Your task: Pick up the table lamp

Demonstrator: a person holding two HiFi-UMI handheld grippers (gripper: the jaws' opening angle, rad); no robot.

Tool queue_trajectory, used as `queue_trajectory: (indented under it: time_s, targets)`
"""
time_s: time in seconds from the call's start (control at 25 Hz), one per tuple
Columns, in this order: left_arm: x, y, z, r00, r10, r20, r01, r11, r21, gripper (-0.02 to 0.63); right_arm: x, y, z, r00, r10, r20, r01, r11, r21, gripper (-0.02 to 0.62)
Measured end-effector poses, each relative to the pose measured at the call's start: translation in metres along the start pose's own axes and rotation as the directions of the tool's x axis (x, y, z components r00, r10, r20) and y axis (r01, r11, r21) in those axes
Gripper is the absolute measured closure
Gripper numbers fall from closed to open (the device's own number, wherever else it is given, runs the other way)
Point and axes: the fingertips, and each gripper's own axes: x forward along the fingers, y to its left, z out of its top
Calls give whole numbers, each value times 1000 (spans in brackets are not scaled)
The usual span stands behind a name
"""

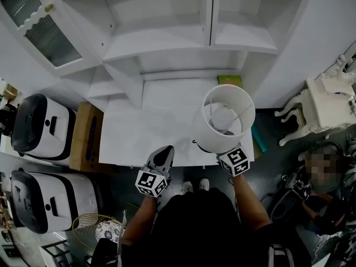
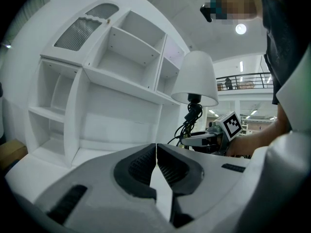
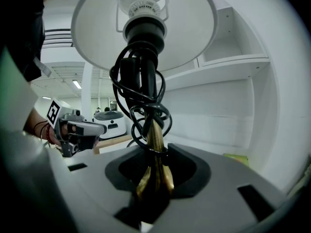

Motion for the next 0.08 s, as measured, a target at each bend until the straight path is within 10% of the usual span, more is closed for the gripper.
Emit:
queue_trajectory:
  time_s: [0.08]
  targets:
    - [-1, 1, -2, 1000, 2, -2, -2, 1000, 0, 586, -1, 2, 0, 1000, 4, 0, -4, 1000, 0, 468]
